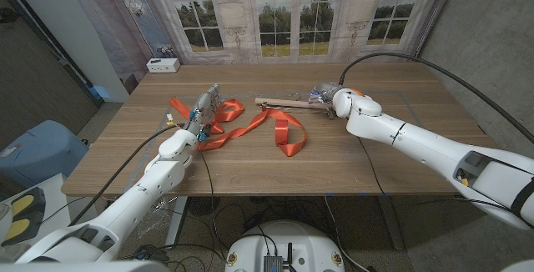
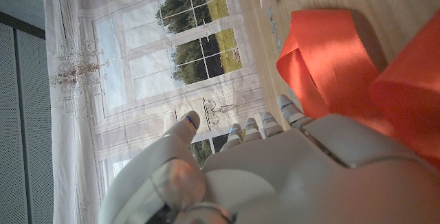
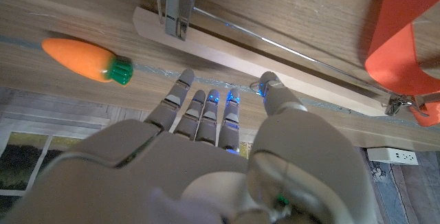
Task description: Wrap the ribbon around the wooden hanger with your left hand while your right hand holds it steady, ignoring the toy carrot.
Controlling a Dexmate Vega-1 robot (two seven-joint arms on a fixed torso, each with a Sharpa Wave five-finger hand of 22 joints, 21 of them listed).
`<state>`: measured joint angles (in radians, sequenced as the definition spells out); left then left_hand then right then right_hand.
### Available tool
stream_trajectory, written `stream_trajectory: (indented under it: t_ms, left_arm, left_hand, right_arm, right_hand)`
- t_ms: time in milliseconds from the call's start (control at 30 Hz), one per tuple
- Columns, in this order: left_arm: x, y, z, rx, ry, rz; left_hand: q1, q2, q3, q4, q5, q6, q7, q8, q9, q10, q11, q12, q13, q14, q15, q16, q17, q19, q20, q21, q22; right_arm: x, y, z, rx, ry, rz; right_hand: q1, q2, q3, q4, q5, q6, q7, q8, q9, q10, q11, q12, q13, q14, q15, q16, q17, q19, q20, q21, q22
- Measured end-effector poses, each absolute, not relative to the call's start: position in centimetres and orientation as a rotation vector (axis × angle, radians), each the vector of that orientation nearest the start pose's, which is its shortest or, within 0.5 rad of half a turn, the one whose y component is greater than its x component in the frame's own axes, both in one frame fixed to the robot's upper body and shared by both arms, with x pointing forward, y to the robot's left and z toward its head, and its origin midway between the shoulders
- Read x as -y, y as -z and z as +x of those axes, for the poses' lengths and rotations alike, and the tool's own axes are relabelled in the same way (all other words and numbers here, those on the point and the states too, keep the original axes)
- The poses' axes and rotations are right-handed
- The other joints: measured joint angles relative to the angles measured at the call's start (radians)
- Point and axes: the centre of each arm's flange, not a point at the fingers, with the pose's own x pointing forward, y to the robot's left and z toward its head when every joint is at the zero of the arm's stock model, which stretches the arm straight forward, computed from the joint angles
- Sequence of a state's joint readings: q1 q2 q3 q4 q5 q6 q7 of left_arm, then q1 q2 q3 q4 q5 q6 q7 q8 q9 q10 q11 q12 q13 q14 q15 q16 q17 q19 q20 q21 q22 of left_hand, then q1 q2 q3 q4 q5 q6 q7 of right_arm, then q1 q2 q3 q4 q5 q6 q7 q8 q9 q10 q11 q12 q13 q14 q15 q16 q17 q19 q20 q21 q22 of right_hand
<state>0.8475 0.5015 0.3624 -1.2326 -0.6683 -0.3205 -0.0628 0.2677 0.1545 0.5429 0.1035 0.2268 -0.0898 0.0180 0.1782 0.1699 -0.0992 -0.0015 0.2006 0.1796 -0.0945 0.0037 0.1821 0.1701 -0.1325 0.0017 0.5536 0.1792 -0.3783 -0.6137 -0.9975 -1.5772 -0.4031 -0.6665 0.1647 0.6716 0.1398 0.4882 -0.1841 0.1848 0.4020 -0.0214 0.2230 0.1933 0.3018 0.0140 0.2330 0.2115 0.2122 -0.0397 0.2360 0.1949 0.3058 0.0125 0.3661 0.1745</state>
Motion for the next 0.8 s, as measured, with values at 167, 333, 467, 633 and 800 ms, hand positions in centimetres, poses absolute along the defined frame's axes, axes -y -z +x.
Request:
stream_trajectory:
  t_ms: [167,333,467,633,800]
  left_arm:
    - [-30.5,4.9,66.0,0.563,0.196,-0.061]
    - [-30.7,4.9,66.2,0.561,0.191,-0.061]
    - [-30.6,4.9,66.3,0.559,0.198,-0.062]
    - [-30.7,4.9,66.3,0.558,0.200,-0.063]
    - [-30.7,5.0,66.4,0.556,0.201,-0.064]
  left_hand:
    - [0.000,0.000,0.000,0.000,0.000,0.000,0.000,0.000,0.000,0.000,0.000,0.000,0.000,0.000,0.000,0.000,0.000,0.000,0.000,-0.004,0.000]
    - [0.000,0.000,0.000,0.000,-0.007,0.000,0.000,0.000,0.000,0.000,0.000,0.000,0.000,0.000,0.000,0.000,0.000,0.000,0.000,-0.004,0.000]
    - [0.000,0.000,0.000,0.000,-0.007,0.000,0.000,0.000,0.000,0.000,0.000,0.000,0.000,0.000,0.000,0.000,0.000,0.000,0.000,-0.004,0.000]
    - [0.000,0.000,0.000,0.000,-0.007,0.000,0.000,0.000,0.000,0.000,0.000,0.000,0.000,0.000,0.000,0.000,0.000,0.000,0.000,-0.004,0.000]
    - [0.000,0.000,-0.003,-0.003,-0.007,0.000,0.000,0.000,0.000,0.000,0.000,0.000,0.000,0.000,0.000,0.000,0.000,0.000,0.000,-0.004,0.000]
  right_arm:
    - [15.7,-3.3,67.1,0.204,-0.013,-1.437]
    - [15.2,-2.9,67.5,0.190,-0.014,-1.463]
    - [15.2,-2.9,67.6,0.181,-0.002,-1.477]
    - [14.7,-2.3,68.2,0.165,-0.002,-1.502]
    - [14.5,-2.2,68.5,0.159,0.006,-1.518]
  right_hand:
    - [0.024,-0.011,0.004,-0.004,0.000,0.004,-0.004,0.000,0.000,-0.002,-0.009,-0.004,0.000,0.000,0.000,0.000,-0.001,0.000,0.000,-0.004,0.000]
    - [0.059,-0.017,0.010,-0.010,0.000,0.011,-0.011,0.000,0.000,0.000,-0.011,-0.004,0.000,0.000,0.000,-0.007,-0.005,0.012,-0.001,-0.004,0.000]
    - [0.103,-0.025,0.017,-0.010,0.002,0.018,-0.018,0.000,0.000,0.011,-0.021,-0.004,0.000,0.000,0.000,-0.007,-0.004,0.022,-0.011,-0.004,0.000]
    - [0.148,-0.035,0.025,-0.010,0.004,0.042,-0.023,0.000,0.000,0.020,-0.030,-0.004,0.000,0.012,0.000,-0.007,-0.004,0.030,-0.009,-0.008,0.000]
    - [0.196,-0.046,0.026,-0.010,0.004,0.097,-0.029,0.008,0.000,0.063,-0.044,0.004,0.000,0.040,0.000,-0.007,-0.004,0.048,-0.015,-0.011,0.000]
